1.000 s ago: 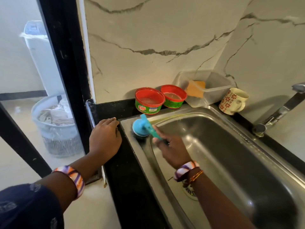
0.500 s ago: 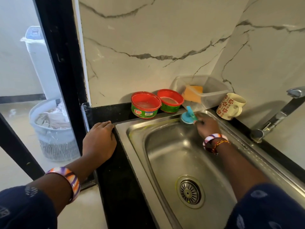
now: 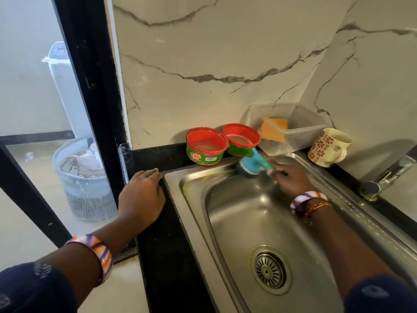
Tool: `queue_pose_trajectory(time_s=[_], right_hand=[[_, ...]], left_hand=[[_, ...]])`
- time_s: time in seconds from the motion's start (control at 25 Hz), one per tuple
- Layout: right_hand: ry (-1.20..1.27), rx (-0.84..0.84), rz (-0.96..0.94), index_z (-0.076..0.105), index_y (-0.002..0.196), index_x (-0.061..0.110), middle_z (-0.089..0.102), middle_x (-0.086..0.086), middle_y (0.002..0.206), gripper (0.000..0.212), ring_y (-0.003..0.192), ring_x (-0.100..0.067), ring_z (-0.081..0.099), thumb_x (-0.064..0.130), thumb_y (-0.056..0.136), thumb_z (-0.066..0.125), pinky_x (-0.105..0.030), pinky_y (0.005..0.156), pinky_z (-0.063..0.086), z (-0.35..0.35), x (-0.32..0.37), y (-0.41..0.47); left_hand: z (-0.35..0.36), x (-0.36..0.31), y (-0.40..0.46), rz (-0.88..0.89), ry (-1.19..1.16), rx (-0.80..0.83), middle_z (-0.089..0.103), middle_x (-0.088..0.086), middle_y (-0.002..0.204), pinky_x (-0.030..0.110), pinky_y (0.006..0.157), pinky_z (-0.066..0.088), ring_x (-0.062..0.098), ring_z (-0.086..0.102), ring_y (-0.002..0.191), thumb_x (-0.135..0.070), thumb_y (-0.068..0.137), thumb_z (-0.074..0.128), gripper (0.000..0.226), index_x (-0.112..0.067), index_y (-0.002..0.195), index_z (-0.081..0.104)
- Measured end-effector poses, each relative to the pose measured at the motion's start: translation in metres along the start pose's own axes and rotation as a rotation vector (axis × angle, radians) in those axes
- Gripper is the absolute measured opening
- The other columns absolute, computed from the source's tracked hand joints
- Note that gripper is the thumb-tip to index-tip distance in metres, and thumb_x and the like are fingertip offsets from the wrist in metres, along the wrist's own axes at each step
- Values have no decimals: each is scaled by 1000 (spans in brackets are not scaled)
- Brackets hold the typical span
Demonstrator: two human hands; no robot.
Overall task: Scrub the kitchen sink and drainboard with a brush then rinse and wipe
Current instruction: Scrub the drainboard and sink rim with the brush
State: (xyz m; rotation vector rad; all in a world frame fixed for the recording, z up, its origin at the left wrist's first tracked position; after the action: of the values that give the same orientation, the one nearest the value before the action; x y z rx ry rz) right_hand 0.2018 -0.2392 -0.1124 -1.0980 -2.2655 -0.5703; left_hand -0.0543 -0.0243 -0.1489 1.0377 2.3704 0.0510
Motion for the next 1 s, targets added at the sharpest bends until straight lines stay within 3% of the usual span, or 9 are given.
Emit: queue_pose_trajectory(time_s=[0.2, 0.36, 0.44, 0.52, 0.64, 0.72, 0.84, 0.92, 1.0], right_hand=[[-145, -115, 138, 54, 130, 8, 57, -18, 129, 37, 120, -31, 52, 11, 93, 51, -24, 88, 36, -22, -22, 8], [86, -35, -145, 52, 130, 8, 68, -15, 110, 39, 93, -29, 65, 7, 90, 56, -29, 79, 45, 53, 51, -54], [233, 135, -244, 49, 131, 15, 63, 2, 112, 42, 94, -17, 65, 8, 90, 56, -18, 78, 46, 89, 80, -80], [303, 244, -276, 48, 130, 20, 59, 5, 117, 43, 108, -3, 56, 8, 90, 57, -5, 83, 40, 100, 84, -79], [278, 112, -187, 53, 126, 11, 59, -9, 124, 41, 98, 5, 56, 3, 87, 60, 4, 76, 37, 63, 41, -43], [151, 10, -72, 55, 127, 11, 63, -13, 121, 38, 95, -10, 59, 8, 89, 59, -9, 75, 42, 25, 3, -19], [-109, -100, 82, 54, 129, 13, 60, -18, 125, 37, 112, -31, 56, 15, 92, 54, -28, 89, 39, -21, -43, 6], [-146, -132, 108, 53, 130, 11, 58, -20, 128, 38, 117, -33, 54, 14, 93, 52, -30, 92, 39, -28, -40, 8], [-98, -127, 51, 53, 130, 9, 61, -22, 122, 38, 104, -26, 60, 10, 92, 53, -25, 83, 39, -8, -12, -6]], left_hand=[[0, 0, 1, 11, 22, 5, 52, 2, 137, 36, 101, 40, 19, 39, 132, -18, 94, 48, 35, -15, 129, 55], [2, 1, 2, 7, 40, 22, 51, 1, 138, 38, 100, 40, 19, 38, 133, -19, 95, 46, 36, -15, 130, 53], [2, 0, 2, 7, 52, 32, 49, 1, 140, 38, 100, 41, 20, 36, 134, -19, 95, 45, 37, -15, 131, 52], [2, -1, 2, 0, 60, 34, 48, 0, 141, 38, 99, 41, 19, 36, 134, -20, 96, 44, 37, -16, 132, 51], [0, -1, 1, -1, 46, 26, 48, 0, 140, 37, 101, 40, 19, 36, 134, -19, 95, 45, 37, -16, 131, 52], [1, -2, 1, 0, 41, 21, 49, 1, 139, 37, 101, 40, 19, 37, 134, -19, 95, 46, 36, -16, 131, 53], [1, -2, 2, -1, 39, 15, 50, 1, 139, 37, 100, 40, 20, 38, 133, -18, 95, 47, 36, -15, 130, 54], [1, -1, 2, 0, 38, 15, 49, 2, 139, 37, 101, 39, 19, 37, 133, -18, 95, 46, 36, -14, 130, 53], [1, -1, 2, 2, 44, 28, 48, 1, 140, 37, 102, 39, 19, 36, 134, -18, 95, 46, 37, -15, 131, 52]])
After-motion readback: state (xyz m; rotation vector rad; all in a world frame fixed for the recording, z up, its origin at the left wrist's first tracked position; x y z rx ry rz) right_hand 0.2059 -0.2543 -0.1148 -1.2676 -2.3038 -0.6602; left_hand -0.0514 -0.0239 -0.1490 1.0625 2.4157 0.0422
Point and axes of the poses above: each hand's wrist, its own y-axis towards the middle knuckle, its own z-axis out of the palm, x = y × z, the point moved 9 cm from there along y, towards the middle knuckle
